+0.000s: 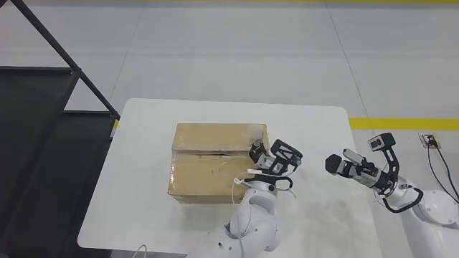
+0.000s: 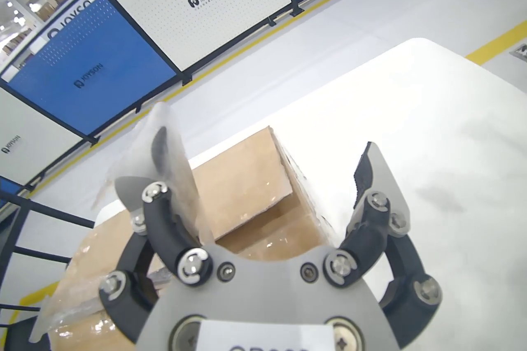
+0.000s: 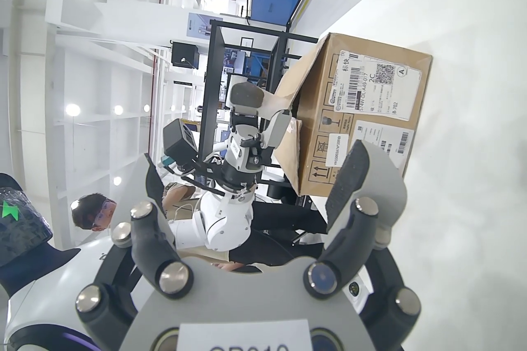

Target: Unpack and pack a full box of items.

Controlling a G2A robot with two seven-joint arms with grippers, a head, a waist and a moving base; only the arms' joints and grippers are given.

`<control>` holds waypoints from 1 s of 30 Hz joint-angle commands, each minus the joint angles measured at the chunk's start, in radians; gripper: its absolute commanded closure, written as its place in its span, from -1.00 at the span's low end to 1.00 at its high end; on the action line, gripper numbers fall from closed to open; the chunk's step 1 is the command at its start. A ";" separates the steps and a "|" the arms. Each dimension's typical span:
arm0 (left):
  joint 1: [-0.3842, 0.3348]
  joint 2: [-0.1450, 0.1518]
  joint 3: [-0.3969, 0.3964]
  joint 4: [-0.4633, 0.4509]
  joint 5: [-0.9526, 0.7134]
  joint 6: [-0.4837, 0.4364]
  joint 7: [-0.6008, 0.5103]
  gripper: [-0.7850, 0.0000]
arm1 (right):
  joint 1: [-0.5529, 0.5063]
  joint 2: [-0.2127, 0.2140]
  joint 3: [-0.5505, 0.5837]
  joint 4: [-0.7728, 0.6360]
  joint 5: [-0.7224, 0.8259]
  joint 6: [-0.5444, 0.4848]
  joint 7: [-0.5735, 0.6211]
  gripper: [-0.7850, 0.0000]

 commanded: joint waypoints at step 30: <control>0.044 -0.034 -0.017 0.019 0.292 -0.106 -0.022 -1.00 | 0.005 0.011 -0.010 0.014 0.029 -0.023 -0.028 -1.00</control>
